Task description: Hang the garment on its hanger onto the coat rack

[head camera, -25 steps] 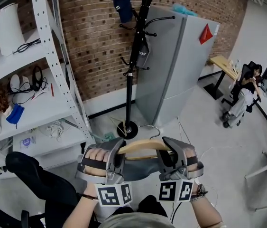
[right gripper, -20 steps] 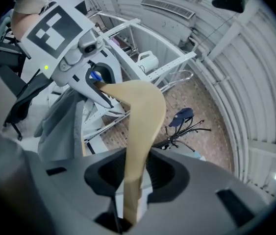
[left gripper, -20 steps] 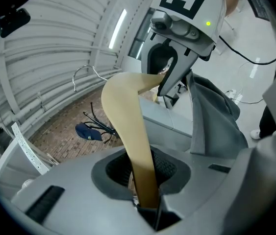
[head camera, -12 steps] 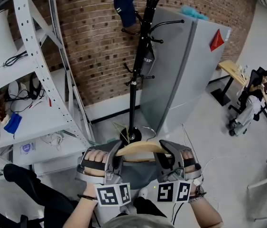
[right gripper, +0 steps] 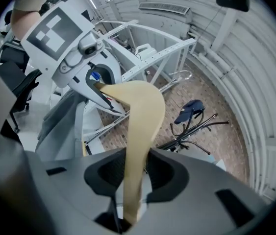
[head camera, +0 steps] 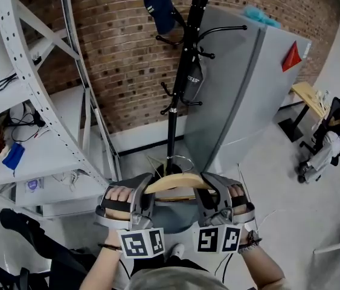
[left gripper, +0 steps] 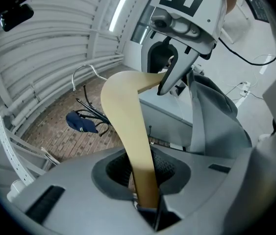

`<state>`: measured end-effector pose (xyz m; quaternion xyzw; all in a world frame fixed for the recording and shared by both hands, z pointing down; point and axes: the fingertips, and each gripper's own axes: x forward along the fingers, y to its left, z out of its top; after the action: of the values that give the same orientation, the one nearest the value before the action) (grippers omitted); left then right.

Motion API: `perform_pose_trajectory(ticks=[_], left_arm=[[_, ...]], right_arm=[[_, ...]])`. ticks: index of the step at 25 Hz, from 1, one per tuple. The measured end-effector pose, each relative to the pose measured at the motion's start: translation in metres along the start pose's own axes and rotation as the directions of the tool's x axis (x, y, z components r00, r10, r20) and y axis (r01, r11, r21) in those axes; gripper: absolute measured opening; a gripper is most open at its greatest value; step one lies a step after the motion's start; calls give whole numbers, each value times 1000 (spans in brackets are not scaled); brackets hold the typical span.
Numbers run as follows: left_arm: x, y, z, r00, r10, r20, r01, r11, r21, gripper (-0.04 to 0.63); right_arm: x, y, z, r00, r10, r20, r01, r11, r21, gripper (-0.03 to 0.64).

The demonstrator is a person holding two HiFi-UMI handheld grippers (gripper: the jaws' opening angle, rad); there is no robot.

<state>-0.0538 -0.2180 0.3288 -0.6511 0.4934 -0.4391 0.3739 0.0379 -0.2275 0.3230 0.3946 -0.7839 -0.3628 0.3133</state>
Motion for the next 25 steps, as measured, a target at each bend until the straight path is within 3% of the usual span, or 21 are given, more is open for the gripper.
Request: perform_pose_trajectory(ticks=[12,25], left_arm=[[119,-18,-36,998,-55,24,55,998,-22,67],[299,-71,-124,987,-156,42,156,988,-2,67]], right_arm=[[108,0,-53,995,32,-92,-30,999,18,109],[288,43,-135,978,58,-199,-40,995,95,107]])
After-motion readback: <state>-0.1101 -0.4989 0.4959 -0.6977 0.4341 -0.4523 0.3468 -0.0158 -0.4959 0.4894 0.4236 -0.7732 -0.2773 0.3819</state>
